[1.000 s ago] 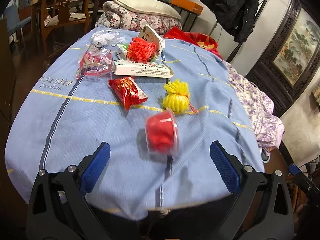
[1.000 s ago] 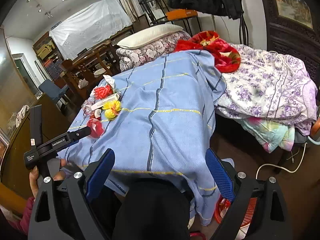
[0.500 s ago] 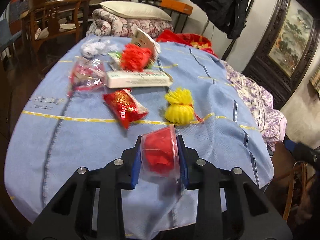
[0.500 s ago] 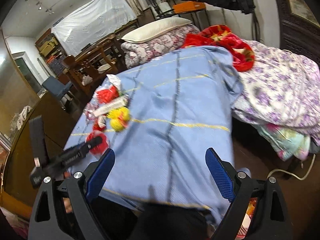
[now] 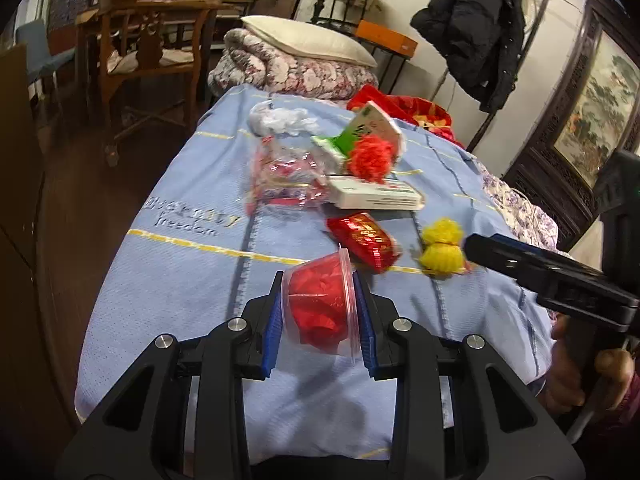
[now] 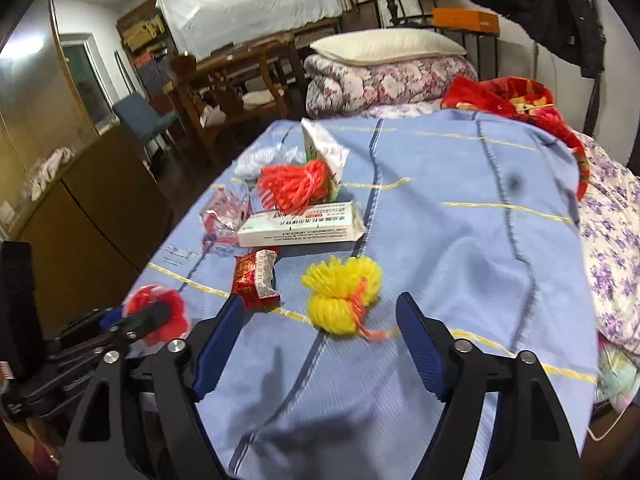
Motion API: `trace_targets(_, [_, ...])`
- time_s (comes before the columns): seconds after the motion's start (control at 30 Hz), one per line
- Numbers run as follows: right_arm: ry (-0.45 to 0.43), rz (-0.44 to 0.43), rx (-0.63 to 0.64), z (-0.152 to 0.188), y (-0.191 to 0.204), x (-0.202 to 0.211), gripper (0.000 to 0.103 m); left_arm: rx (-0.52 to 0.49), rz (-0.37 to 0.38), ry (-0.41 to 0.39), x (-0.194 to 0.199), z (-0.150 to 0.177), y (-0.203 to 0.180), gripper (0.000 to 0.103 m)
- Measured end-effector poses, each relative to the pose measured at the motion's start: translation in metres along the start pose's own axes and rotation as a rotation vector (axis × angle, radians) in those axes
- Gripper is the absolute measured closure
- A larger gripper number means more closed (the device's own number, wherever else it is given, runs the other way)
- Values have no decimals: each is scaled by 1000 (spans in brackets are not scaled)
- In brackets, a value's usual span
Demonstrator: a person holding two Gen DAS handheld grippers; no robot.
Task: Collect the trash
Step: 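Lift the red plastic cup with the left tool while the right tool grasps the yellow yarn ball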
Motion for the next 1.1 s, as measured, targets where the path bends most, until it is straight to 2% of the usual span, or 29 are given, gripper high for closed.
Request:
trace_targets(0.13, [47,36,-16,5,-8,-25,36,23,0,20,-7,4,13,70])
trace_targets(0.17, [56,34,-20,7,-9,-29,48,27,-1,25,-8,6,14,70])
trace_targets(0.2, [72,28,-21,9,-10,-34,74,29,-1,28,-9,6,14,70])
trace_targets(0.23, [82,15,-24,11,-10,-37,73,32,1,30,-9,6,14,70])
trace_targets(0.3, [37,-8,-37,7,-8,-25,73,33,9,28,-5,6,9,70])
trace_targets(0.4, [-47,7,18,-4,-2,11,73,25,18,11,5,2,-2,70])
trace_targets(0.57, [-123,18,43,-11,-4,61,73,-11,52,-35,32,-5,-36,70])
trace_targets(0.87, [-239,35,24,6,-25,150,73,-100,112,-85,79,0,-113,70])
trace_targets(1.1, [-326,71,-11,31,-61,217,73,-182,172,-98,100,16,-177,70])
Point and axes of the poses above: each gripper's, at about its wrist camera, not at the fingertips, and x roughly against the way its jaws point, y to its left, z to its underside, the point moved 9 cm from there along -x, roughly the way its jaws point, and after that the axes turned 2 degrees about -y, right-handed, at the moved point
